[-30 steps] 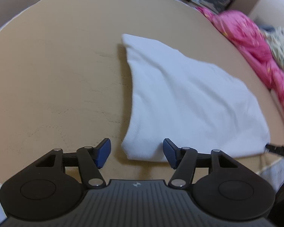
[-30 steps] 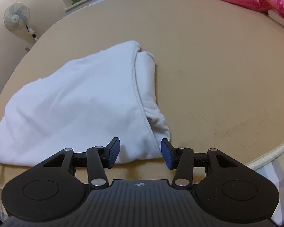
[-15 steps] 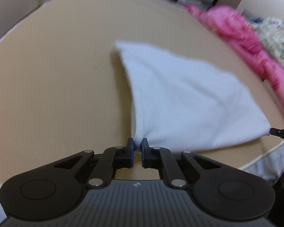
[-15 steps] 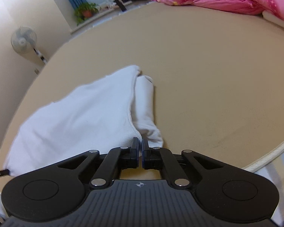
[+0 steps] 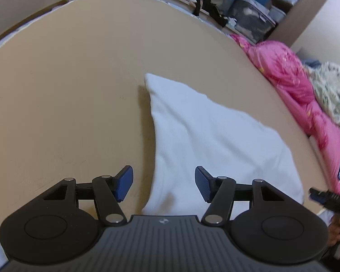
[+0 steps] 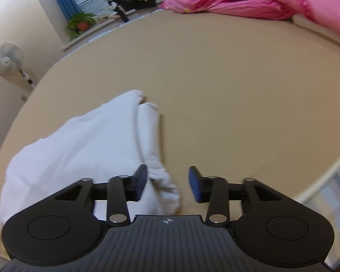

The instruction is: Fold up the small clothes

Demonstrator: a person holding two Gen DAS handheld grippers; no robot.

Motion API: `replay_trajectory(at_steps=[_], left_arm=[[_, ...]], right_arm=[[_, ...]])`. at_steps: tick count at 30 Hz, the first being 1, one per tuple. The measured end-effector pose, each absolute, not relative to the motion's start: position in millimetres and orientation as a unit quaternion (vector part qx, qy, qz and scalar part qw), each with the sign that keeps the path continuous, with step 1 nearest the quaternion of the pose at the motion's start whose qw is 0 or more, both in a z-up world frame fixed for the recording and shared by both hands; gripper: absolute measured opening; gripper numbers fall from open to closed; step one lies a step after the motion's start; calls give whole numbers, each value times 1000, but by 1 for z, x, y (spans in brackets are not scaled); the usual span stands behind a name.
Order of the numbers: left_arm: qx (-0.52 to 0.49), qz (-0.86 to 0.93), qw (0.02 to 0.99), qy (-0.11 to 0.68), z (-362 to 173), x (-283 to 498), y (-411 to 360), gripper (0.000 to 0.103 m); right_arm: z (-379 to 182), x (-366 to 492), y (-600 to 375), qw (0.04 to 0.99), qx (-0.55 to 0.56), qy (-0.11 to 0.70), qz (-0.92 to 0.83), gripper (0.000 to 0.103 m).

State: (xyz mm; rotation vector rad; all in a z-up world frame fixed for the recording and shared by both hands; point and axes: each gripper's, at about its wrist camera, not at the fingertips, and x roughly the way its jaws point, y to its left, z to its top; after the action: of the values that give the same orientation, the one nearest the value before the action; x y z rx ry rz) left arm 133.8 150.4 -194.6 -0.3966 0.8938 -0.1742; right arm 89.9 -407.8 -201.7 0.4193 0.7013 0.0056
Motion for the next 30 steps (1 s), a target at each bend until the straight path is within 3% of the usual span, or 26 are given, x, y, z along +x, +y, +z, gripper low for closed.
replay_trajectory(at_steps=[9, 18, 21, 25, 26, 27, 28, 29, 30], left_arm=[[-229, -98, 858, 448, -223, 182, 147, 80], [-261, -150, 847, 437, -266, 219, 148, 79], [-279, -175, 839, 433, -273, 226, 141, 70], [-256, -181, 845, 433, -278, 229, 119, 69], [-256, -181, 845, 433, -278, 230, 117, 62], [-257, -181, 843, 436, -279, 232, 114, 40], [-260, -182, 839, 442, -279, 234, 113, 28], [-270, -186, 833, 447, -280, 234, 113, 24], [-272, -189, 831, 447, -279, 234, 113, 22]], right_arm=[[-207, 124, -378, 907, 194, 373, 16, 60], [-220, 143, -368, 901, 185, 392, -3, 65], [-224, 146, -374, 897, 197, 396, -16, 69], [-230, 149, -376, 892, 208, 401, -17, 69], [-230, 149, -375, 892, 206, 402, -16, 69], [-231, 149, -374, 892, 205, 402, -15, 68], [-231, 150, -374, 892, 205, 402, -14, 65], [-232, 151, -374, 892, 207, 401, -11, 63], [-232, 151, -373, 893, 211, 398, -7, 52]])
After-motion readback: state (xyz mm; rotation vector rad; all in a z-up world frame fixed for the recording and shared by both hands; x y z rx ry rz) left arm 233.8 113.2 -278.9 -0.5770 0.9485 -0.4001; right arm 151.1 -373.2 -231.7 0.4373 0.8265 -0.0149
